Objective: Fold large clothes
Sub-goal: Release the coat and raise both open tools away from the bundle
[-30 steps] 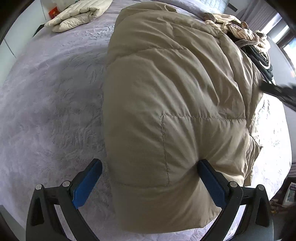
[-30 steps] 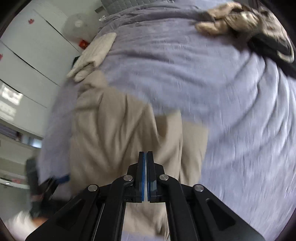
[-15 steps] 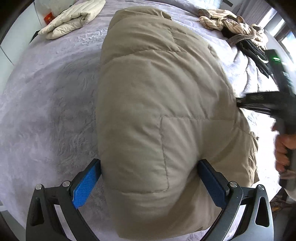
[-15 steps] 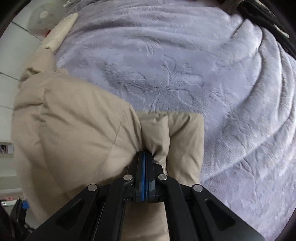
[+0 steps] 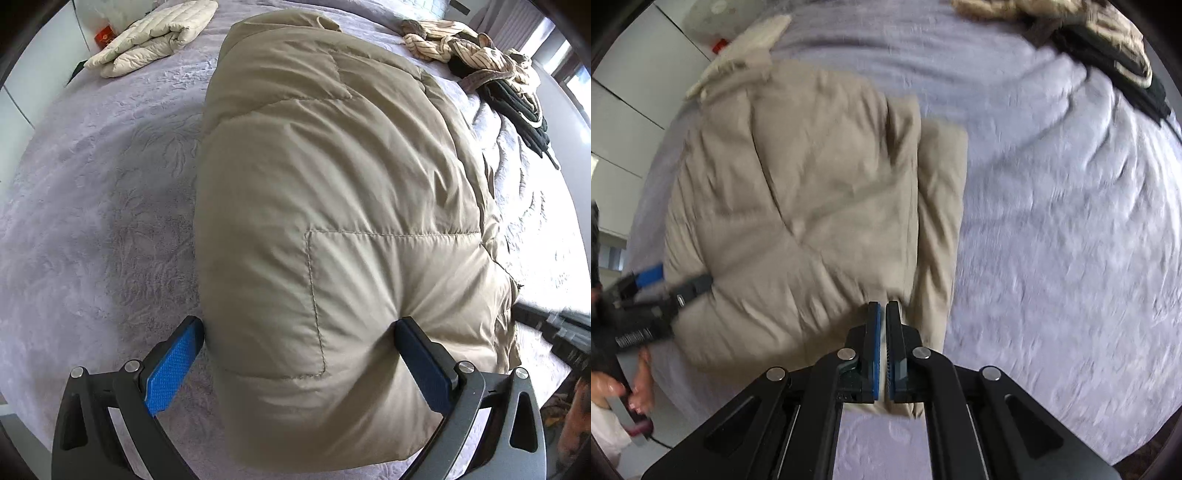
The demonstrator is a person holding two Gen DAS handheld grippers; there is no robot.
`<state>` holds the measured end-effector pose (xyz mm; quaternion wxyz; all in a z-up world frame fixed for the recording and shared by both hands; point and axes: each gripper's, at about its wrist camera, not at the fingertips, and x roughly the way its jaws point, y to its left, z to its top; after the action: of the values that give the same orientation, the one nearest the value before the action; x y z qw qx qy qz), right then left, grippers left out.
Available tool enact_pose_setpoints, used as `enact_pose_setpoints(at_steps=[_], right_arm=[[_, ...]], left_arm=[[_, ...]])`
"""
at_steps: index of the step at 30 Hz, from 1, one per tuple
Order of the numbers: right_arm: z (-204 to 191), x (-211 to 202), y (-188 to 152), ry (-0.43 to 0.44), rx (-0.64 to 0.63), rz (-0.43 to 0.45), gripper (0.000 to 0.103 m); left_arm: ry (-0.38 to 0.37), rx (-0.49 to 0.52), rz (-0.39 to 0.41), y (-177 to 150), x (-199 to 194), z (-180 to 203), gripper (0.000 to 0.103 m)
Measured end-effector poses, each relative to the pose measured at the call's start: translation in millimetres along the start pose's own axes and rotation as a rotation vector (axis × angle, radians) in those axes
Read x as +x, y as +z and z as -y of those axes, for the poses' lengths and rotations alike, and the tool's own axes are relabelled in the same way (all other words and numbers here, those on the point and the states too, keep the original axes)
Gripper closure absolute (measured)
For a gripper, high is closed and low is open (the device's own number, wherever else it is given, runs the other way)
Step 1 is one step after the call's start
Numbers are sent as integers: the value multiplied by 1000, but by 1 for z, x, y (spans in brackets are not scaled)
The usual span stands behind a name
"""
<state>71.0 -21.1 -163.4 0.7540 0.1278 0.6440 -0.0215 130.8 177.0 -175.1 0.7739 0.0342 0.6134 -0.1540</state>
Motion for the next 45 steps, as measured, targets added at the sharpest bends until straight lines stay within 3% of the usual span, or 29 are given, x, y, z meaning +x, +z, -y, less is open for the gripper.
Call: enact_pose_setpoints(at_steps=[7,16,32,42,44,45], right_arm=[[8,30,-12,-9,16,-64,100],[15,19,-9,30,41,-72,100],[29,-44,-21,102,70,-38,100],[22,-89,-22,100,55,17,100],[14,-103,-19,87,44,42,94],[12,-110,-19,83,41,58,71]], left_arm=[[16,15,-6,-3,-2,5,0],[31,8,-7,-5,-7,7,0],[54,32,-2,-21,-46,18,0],[89,-46,119,-29,-114,14,0],[118,-50,142,-28,-126,13,0],[125,-52,150,-27,-133,14,0]])
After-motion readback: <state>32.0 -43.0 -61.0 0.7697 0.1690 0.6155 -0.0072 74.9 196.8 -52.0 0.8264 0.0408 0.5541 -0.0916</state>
